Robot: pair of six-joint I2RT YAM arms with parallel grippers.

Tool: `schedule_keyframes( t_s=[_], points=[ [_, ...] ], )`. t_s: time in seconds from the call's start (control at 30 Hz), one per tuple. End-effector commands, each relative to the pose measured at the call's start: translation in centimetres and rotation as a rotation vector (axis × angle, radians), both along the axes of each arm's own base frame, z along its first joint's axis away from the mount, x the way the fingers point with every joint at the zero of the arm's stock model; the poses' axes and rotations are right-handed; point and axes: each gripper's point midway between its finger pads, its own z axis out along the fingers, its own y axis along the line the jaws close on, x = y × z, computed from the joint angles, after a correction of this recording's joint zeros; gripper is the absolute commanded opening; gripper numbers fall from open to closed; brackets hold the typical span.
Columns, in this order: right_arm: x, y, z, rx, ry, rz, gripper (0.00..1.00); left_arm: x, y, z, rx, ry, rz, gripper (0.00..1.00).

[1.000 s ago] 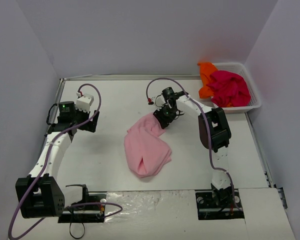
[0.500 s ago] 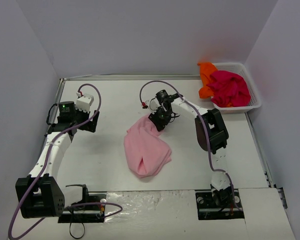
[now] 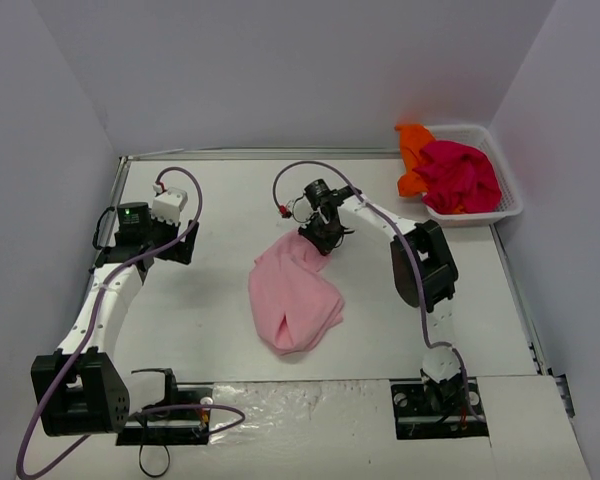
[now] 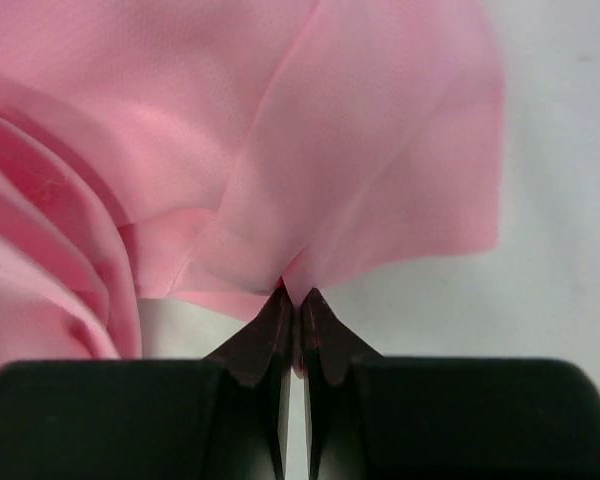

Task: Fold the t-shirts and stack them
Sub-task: Flatten out the tshirt

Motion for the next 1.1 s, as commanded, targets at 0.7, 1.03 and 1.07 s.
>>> schedule_keyframes(
  t_s=[0.7, 1.03, 1.07],
  points=[
    [7.0, -13.9, 21.1, -0.036, -0.574, -0.408, 0.00, -0.2, -0.6, 1.4, -0.007, -0.033, -0.027, 0.94],
    [8.0, -14.3, 23.0, -0.046, -0.626, -0.430, 0.00, 1.8, -8.4, 0.4, -0.081, 0.038, -0.201, 0.94],
    [8.1, -14.6, 22.9, -0.057, -0.627, -0.438, 0.00, 1.8, -10.1, -0.5, -0.143, 0.087, -0.239, 0.94]
  ],
)
